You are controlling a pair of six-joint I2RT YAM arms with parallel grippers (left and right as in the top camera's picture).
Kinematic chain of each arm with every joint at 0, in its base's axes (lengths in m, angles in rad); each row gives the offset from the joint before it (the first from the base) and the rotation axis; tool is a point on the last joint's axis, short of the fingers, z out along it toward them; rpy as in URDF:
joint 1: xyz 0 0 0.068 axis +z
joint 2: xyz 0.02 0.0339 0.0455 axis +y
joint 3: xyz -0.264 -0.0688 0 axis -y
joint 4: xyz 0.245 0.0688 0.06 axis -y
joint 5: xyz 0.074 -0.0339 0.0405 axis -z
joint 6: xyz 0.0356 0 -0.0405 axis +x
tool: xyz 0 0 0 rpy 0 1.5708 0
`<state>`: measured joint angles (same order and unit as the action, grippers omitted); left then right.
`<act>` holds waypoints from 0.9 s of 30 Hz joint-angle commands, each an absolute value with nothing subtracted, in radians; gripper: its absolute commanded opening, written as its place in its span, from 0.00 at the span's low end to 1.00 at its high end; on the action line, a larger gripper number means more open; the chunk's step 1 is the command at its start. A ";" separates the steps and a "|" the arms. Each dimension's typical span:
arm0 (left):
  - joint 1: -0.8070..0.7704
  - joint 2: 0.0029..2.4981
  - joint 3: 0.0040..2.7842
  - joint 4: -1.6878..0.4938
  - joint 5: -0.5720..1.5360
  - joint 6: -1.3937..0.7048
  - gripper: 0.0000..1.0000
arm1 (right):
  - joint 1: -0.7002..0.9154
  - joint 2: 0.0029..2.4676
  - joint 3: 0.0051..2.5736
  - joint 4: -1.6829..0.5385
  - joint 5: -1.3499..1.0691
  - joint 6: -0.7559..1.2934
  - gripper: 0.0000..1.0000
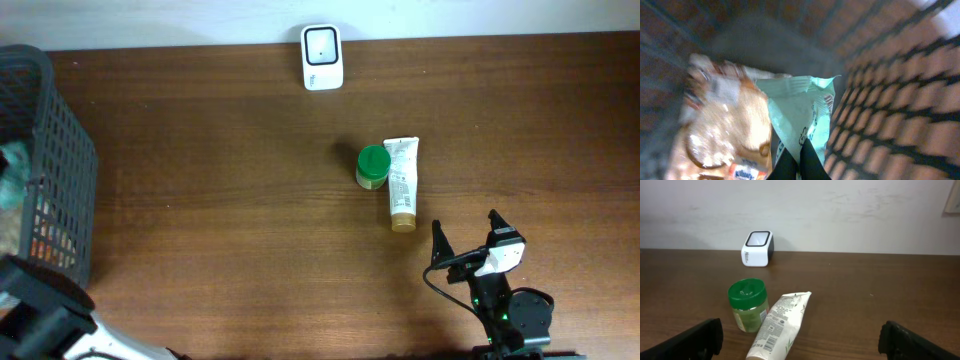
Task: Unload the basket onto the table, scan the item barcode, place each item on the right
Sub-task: 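Lift the mint-green packet out and carry it left of the jar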
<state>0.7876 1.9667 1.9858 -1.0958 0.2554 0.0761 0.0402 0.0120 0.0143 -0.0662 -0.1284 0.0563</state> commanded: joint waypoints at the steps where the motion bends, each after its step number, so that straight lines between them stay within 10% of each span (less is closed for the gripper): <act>1: 0.783 1.817 2.144 -1.089 0.278 -0.104 0.00 | 0.047 0.007 0.006 -0.067 -0.123 0.060 0.98; 18: 0.202 1.704 2.067 -1.258 0.442 -0.107 0.00 | 0.047 0.007 0.006 -0.067 -0.123 0.060 0.98; 27: -0.119 1.704 1.542 -0.940 0.454 -0.221 0.00 | 0.047 0.007 0.006 -0.067 -0.123 0.060 0.98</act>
